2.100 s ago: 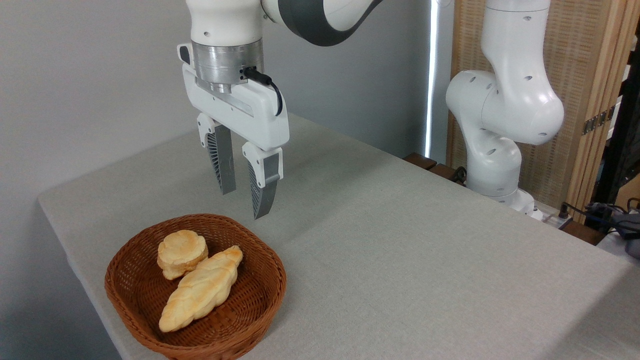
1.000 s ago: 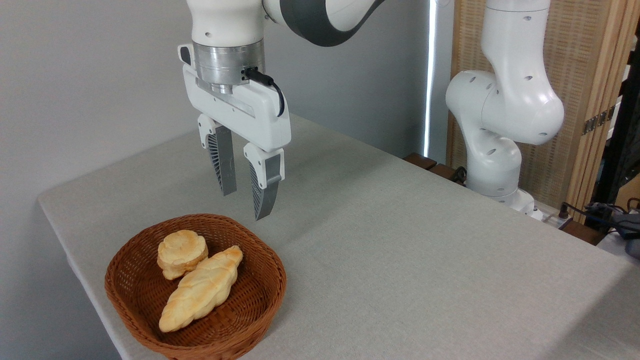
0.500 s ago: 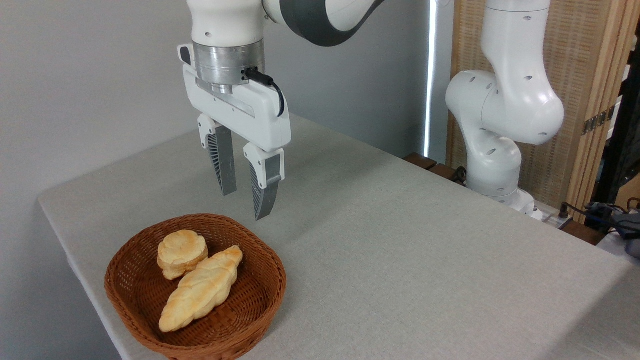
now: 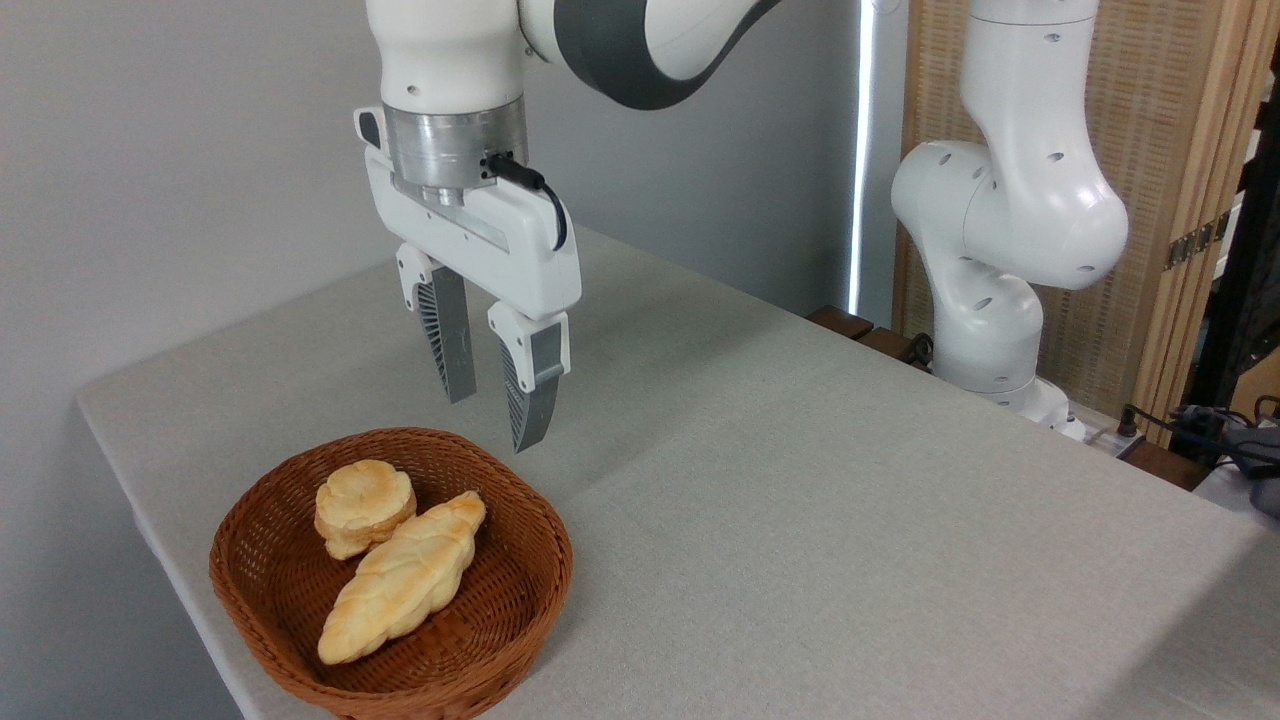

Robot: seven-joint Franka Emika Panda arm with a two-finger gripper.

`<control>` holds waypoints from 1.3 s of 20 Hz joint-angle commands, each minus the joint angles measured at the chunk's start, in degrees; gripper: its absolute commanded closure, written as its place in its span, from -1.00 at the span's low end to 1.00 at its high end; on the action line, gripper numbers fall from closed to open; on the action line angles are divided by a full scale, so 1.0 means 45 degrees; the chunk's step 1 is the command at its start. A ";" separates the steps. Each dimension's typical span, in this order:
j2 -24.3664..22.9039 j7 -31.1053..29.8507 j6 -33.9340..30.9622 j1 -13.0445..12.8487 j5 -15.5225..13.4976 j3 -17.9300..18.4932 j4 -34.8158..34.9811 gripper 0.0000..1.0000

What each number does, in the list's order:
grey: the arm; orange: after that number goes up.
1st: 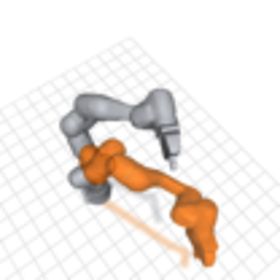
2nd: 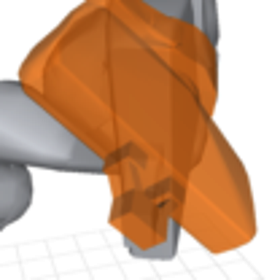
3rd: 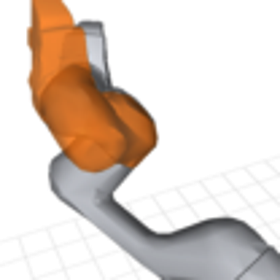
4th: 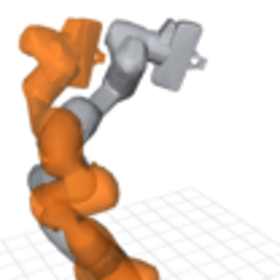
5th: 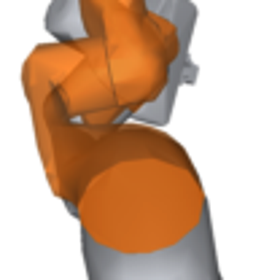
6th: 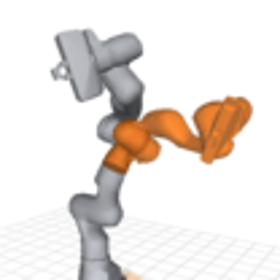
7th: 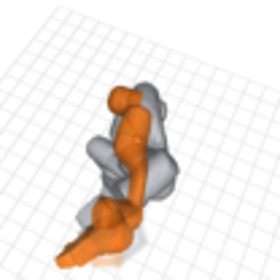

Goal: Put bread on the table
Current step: 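Lower the open gripper into the basket around the elongated bread roll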

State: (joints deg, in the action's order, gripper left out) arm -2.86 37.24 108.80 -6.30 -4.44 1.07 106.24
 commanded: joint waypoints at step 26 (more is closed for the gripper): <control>0.3000 -0.5423 0.5393 -0.0651 0.0553 -0.0160 -0.0054 -1.00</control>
State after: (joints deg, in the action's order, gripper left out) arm 9.88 13.23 131.58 -8.28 -4.30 0.26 106.24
